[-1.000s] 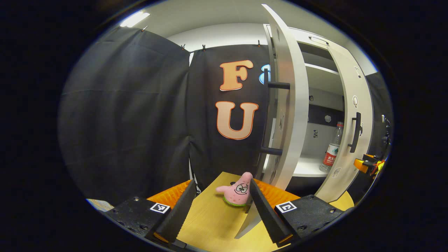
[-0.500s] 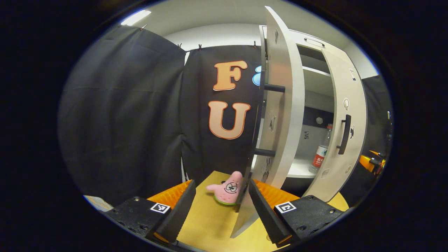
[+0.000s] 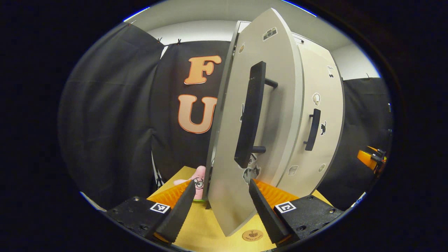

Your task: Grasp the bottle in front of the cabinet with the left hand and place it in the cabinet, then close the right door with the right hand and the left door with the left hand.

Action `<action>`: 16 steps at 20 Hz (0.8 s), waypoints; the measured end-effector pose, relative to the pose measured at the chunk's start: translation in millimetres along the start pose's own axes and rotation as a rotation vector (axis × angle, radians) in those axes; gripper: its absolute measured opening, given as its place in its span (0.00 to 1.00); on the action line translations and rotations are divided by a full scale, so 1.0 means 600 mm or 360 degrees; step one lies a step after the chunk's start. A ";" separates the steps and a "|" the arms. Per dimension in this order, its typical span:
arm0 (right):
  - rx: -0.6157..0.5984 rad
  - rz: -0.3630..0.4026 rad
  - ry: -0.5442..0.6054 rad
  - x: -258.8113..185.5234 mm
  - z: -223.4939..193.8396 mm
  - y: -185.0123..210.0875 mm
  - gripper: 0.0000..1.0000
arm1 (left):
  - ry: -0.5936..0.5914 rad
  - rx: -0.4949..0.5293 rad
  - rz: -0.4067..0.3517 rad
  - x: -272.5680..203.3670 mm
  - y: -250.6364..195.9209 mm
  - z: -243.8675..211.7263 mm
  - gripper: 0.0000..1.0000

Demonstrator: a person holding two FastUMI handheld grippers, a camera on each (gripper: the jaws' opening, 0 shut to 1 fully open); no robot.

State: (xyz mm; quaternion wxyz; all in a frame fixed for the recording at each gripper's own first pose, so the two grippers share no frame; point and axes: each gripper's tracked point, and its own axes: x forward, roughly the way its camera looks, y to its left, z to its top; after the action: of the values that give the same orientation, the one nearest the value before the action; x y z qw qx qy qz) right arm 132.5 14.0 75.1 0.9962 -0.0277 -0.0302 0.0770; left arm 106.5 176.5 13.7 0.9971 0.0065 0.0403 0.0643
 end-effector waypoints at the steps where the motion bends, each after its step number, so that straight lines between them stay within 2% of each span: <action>1: 0.0008 -0.0014 0.0003 -0.011 0.002 -0.010 0.95 | 0.0008 -0.0014 -0.0024 0.003 -0.007 -0.003 0.94; 3: 0.0021 -0.0040 0.0001 -0.031 0.007 -0.026 0.95 | 0.0017 -0.0036 -0.0062 0.011 -0.020 -0.008 0.94; 8: -0.0036 -0.0086 -0.0022 -0.059 0.015 -0.061 0.95 | 0.0023 -0.0007 -0.0066 0.041 -0.047 -0.013 0.94; 10: -0.0022 -0.0081 -0.0029 -0.058 0.018 -0.074 0.95 | 0.0032 -0.0030 -0.0073 0.054 -0.065 -0.019 0.91; 13: 0.0031 -0.0067 -0.0004 -0.048 0.021 -0.102 0.95 | 0.0070 -0.0080 -0.0097 0.077 -0.102 -0.034 0.94; 16: 0.0043 -0.0080 -0.0016 -0.039 0.030 -0.135 0.95 | 0.0067 -0.0036 -0.0089 0.118 -0.129 -0.039 0.94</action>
State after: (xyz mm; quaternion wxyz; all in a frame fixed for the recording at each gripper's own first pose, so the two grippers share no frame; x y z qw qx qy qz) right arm 120.5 -68.4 96.7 0.9979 -0.0132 -0.0349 0.0525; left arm 184.4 109.3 -16.5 0.9975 -0.0073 0.0606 0.0369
